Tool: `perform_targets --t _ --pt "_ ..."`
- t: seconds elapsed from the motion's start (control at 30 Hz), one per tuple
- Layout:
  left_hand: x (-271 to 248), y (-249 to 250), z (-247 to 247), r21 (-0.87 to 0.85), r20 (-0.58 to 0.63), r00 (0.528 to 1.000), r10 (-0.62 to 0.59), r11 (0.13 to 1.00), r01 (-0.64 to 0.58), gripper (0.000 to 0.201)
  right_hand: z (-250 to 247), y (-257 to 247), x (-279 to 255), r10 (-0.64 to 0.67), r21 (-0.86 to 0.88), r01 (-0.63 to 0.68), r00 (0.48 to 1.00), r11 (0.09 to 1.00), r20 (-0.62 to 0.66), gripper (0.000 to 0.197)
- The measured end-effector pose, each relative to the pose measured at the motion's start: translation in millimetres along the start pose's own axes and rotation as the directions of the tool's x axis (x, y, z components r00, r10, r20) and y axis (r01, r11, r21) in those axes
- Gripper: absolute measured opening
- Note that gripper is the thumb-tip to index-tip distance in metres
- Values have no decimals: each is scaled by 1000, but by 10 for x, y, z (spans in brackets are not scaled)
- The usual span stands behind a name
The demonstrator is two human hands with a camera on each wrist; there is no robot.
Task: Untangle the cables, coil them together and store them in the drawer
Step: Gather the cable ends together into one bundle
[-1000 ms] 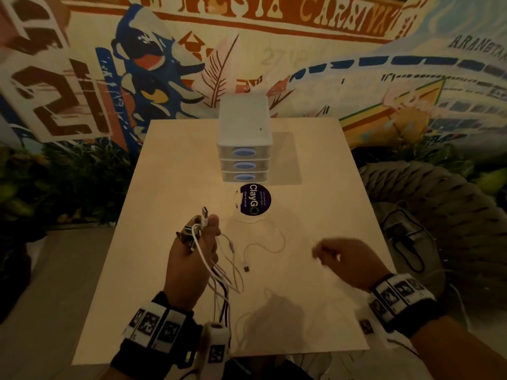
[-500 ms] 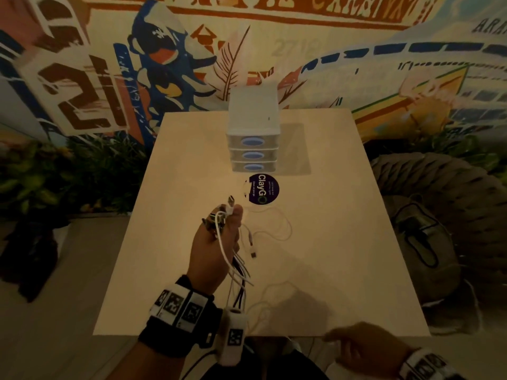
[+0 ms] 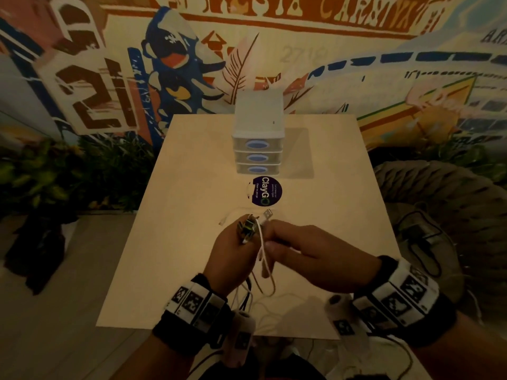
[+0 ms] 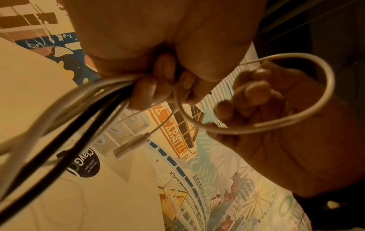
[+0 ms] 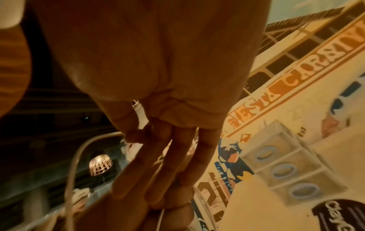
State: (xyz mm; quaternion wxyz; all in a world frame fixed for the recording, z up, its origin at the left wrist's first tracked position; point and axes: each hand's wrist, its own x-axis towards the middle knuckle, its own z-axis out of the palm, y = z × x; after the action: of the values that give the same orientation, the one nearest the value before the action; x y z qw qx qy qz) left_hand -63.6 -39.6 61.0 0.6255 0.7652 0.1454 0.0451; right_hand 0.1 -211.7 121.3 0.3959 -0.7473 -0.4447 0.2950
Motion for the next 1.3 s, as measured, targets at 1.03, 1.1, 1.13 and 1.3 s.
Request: perform_targets --t 1.03,1.1,1.13,1.3 --pt "-64 191 -128 -269 -47 995 93 958 -102 28 319 1017 -703 383 -124 -385 923 914 -41 20" --pt "-69 224 -108 -241 -29 994 109 964 -113 26 370 844 -586 262 9 -262 964 965 35 31" --pt "-68 243 -97 -227 -26 992 122 966 -124 26 395 736 -491 231 86 -237 970 968 80 31" --pt "-21 286 -130 -176 -88 982 165 968 -178 18 520 749 -294 222 291 -261 961 920 162 52"
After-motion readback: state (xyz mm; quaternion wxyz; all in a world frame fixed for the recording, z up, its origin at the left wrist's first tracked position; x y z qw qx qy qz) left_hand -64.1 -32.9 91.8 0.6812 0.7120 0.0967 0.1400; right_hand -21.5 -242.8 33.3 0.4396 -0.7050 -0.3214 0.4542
